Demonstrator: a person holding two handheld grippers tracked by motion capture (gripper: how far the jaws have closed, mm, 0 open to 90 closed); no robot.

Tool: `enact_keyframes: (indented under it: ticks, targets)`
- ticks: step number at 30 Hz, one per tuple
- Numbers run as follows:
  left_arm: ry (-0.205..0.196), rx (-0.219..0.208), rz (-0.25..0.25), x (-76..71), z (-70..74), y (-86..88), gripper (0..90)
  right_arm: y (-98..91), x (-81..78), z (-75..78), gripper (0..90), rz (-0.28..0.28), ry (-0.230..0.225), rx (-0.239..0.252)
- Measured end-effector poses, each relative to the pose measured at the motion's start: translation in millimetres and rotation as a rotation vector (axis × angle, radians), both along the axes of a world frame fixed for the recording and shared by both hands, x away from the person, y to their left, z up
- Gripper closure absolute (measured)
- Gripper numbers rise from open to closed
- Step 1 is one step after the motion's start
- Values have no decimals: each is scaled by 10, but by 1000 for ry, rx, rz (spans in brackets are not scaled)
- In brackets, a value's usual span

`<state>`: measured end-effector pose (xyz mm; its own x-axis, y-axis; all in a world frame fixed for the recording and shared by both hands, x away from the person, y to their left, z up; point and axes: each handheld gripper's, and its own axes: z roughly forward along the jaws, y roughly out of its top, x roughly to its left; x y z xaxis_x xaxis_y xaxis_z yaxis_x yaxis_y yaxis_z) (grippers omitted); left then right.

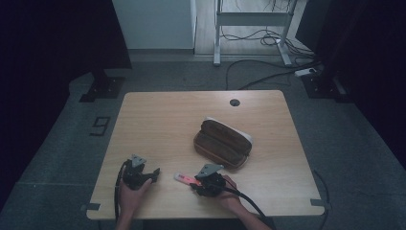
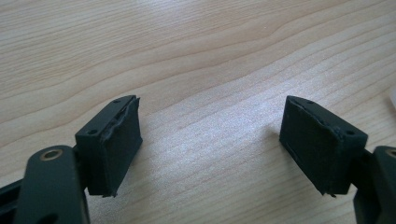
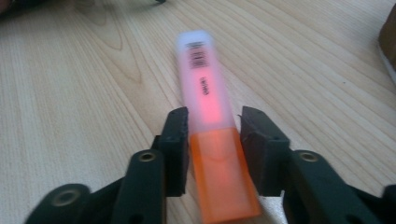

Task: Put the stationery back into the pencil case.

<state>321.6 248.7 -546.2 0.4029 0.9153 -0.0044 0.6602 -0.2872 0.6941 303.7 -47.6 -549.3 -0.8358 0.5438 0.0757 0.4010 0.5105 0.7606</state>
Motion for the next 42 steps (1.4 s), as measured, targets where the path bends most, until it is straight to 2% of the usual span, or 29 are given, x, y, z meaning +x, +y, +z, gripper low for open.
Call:
enact_keyframes:
  ticks: [12,24,35,42]
  targets:
    - [0,0,0,0,-1,0,203,-18,9,10,656,9,-2,-2]
    - [0,1,0,0,0,0,204,-62,7,85,657,20,-15,20]
    - [1,0,0,0,1,0,203,-200,61,226,657,-11,-40,71]
    - [0,0,0,1,0,0,203,-359,127,363,657,-35,-54,113]
